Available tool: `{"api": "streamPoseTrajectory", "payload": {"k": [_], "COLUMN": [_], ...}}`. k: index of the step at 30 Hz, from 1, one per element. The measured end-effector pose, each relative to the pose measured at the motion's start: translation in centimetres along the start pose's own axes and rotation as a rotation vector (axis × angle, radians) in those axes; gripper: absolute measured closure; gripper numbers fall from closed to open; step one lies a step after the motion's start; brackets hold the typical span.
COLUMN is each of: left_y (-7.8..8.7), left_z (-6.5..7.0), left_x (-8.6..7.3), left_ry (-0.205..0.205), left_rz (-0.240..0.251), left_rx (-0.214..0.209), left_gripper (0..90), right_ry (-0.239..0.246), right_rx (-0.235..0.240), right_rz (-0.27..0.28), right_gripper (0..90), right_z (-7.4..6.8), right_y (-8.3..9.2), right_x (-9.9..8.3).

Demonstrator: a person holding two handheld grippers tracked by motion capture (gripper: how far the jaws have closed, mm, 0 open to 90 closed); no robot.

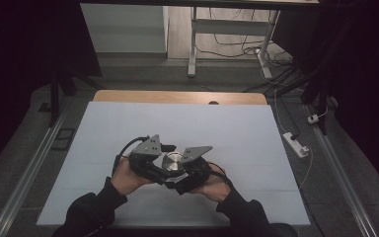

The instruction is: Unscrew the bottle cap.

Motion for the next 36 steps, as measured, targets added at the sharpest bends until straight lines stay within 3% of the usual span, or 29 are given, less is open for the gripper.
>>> {"api": "streamPoseTrajectory", "payload": {"k": [2,4,7,11,12,15,16,17,18,21,22,24,27,29,32,34,36], "left_y": [-0.3,-0.1,0.9,2.3,2.5,2.5,2.4,2.4,2.1,1.8,1.8,1.7,1.4,1.0,0.0,-0.5,-0.7], "left_z": [0.1,0.1,-0.1,-0.7,-0.7,-0.9,-0.7,-0.7,-0.4,0.3,0.4,0.5,0.3,0.1,-0.1,0.0,0.0], "left_x": [0.2,0.6,1.0,0.8,0.6,0.0,-0.2,-0.2,-0.5,-0.7,-0.7,-0.6,-0.3,-0.1,0.1,0.1,0.2], "left_ry": [0.003,-0.001,-0.035,-0.040,-0.030,-0.026,-0.034,-0.034,-0.048,-0.075,-0.090,-0.104,-0.075,-0.041,0.014,0.023,0.001], "left_rz": [0.016,0.029,0.042,0.055,0.062,0.046,0.036,0.036,0.020,0.007,0.007,0.005,0.022,0.034,0.038,0.032,0.009], "left_rx": [0.036,0.018,-0.018,-0.133,-0.187,-0.237,-0.275,-0.275,-0.299,-0.339,-0.332,-0.295,-0.227,-0.157,0.010,0.067,0.078], "left_gripper": [19.1,7.5,2.3,2.8,4.0,6.1,7.2,8.4,8.7,15.5,20.1,20.2,20.3,20.4,20.4,20.3,19.0], "right_ry": [-0.019,-0.022,-0.029,-0.021,-0.015,0.032,0.041,0.041,0.068,0.095,0.099,0.099,0.077,0.050,-0.005,-0.028,-0.041], "right_rx": [-0.035,-0.051,-0.050,0.004,0.031,0.093,0.106,0.106,0.137,0.155,0.153,0.142,0.106,0.061,-0.026,-0.076,-0.099], "right_rz": [0.007,0.019,0.035,0.040,0.038,0.027,0.021,0.021,0.015,-0.003,-0.007,-0.009,0.002,0.014,0.022,0.022,0.021], "right_gripper": [15.1,15.1,15.1,15.1,15.1,15.1,15.1,15.1,15.1,15.1,15.1,15.1,15.1,15.1,15.1,15.1,15.1], "right_z": [0.3,0.5,0.6,0.4,0.2,-0.9,-1.1,-1.1,-1.9,-2.4,-2.5,-2.3,-1.9,-1.4,-0.3,0.3,0.7], "right_y": [0.0,0.2,0.4,0.6,0.6,0.5,0.5,0.5,0.3,0.2,0.1,0.1,0.2,0.3,0.3,0.3,0.3], "right_x": [0.1,0.2,0.5,0.5,0.5,0.6,0.6,0.6,0.6,0.4,0.4,0.4,0.5,0.7,0.7,0.6,0.4]}}
Point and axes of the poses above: each handheld gripper's, and its own axes: y roughly backward along the jaws, x roughly out of its top, z roughly to its right, the point moved 7 cm from there along -y, roughly forward along the jaws, and after that the axes turned 8 degrees about z, right-handed, at the moved point
